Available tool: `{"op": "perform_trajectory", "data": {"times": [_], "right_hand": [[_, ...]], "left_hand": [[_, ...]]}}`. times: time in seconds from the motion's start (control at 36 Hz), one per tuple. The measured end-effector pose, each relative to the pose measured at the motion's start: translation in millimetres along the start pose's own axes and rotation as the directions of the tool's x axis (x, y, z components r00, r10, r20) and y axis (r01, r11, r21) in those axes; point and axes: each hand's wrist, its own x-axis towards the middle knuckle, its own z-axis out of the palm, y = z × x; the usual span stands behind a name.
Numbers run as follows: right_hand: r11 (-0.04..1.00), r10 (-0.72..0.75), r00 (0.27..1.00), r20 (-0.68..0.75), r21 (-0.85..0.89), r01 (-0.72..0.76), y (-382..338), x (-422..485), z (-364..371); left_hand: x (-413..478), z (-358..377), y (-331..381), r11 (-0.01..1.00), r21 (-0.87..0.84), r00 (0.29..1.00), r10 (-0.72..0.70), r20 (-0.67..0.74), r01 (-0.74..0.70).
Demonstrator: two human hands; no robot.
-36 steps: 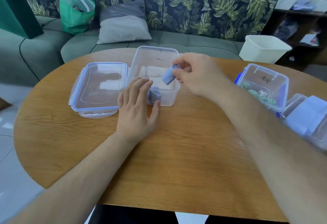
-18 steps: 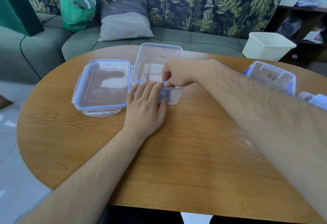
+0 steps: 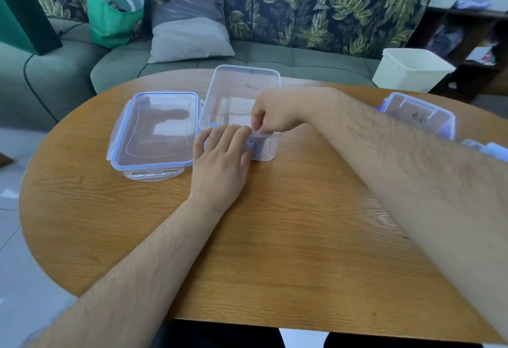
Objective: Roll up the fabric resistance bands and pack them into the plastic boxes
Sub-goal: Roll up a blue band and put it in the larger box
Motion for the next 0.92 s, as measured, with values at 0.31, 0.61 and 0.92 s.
{"op": "perform_trajectory", "data": {"times": [0.31,0.61,0.92], "right_hand": [[1.0,0.001,0.999,0.039,0.021,-0.001,0,-3,-2],[0.998,0.04,0.999,0.005,0.042,-0.041,-2,-5,7],[0.996,0.054,0.912,-0.407,0.085,-0.022,-4,-54,31]], "left_hand": [[0,-2,2,1.0,-0.009,1.0,-0.015,0.013,0.015],[0,-9,5,0.994,-0.086,0.994,-0.058,0.095,0.066],[9,-27,19,0.977,-0.171,0.986,-0.11,0.121,0.13]]}}
